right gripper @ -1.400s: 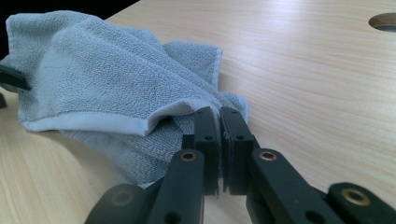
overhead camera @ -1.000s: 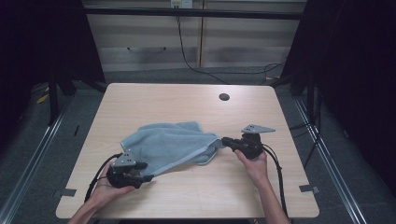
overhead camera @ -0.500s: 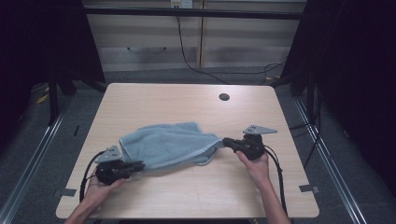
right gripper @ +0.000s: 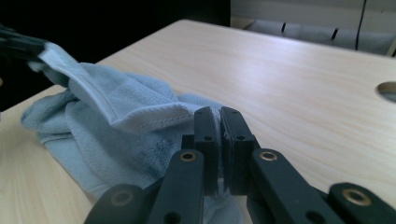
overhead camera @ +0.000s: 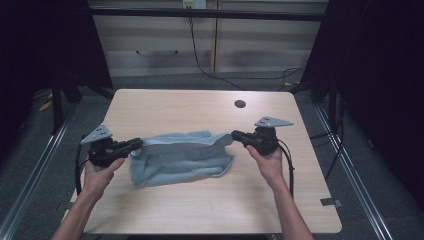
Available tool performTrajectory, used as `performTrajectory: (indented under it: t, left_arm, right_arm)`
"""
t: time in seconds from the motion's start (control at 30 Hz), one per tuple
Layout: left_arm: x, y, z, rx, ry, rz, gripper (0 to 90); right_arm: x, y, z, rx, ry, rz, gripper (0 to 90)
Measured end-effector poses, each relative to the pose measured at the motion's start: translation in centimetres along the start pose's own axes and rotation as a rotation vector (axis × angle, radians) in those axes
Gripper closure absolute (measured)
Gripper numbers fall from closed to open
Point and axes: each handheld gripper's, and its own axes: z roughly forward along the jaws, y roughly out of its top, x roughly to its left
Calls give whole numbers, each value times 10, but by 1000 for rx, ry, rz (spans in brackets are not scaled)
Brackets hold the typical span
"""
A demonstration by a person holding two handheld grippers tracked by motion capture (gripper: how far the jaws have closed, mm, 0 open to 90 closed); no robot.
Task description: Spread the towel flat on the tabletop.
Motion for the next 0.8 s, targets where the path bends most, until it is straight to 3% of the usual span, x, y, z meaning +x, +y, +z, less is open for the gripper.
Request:
performTrajectory:
  t: [0.1,0.17,0.27,0.33,0.4,0.5,0.6,0.8]
  left_arm:
    - [13,-22,19,51,8,-55,833]
    - [15,-33,24,38,-18,-92,831]
    - [14,-37,24,59,-18,-74,828]
    - [11,-40,25,85,-22,-50,824]
    - [8,-45,24,77,-27,-54,823]
    - [3,-50,22,73,-50,-51,824]
    - [-8,-50,21,90,-68,-17,823]
    - [-32,-57,16,111,-138,36,823]
  right_arm:
    - [0,-12,23,54,19,10,861]
    - [2,-25,35,101,28,15,861]
    - [4,-44,51,174,32,14,861]
    - [5,-55,57,195,39,21,862]
    - [9,-63,59,221,34,16,862]
    - [15,-70,53,249,53,-21,862]
    - [17,-74,41,274,63,-34,863]
    - [24,-92,6,290,100,-9,864]
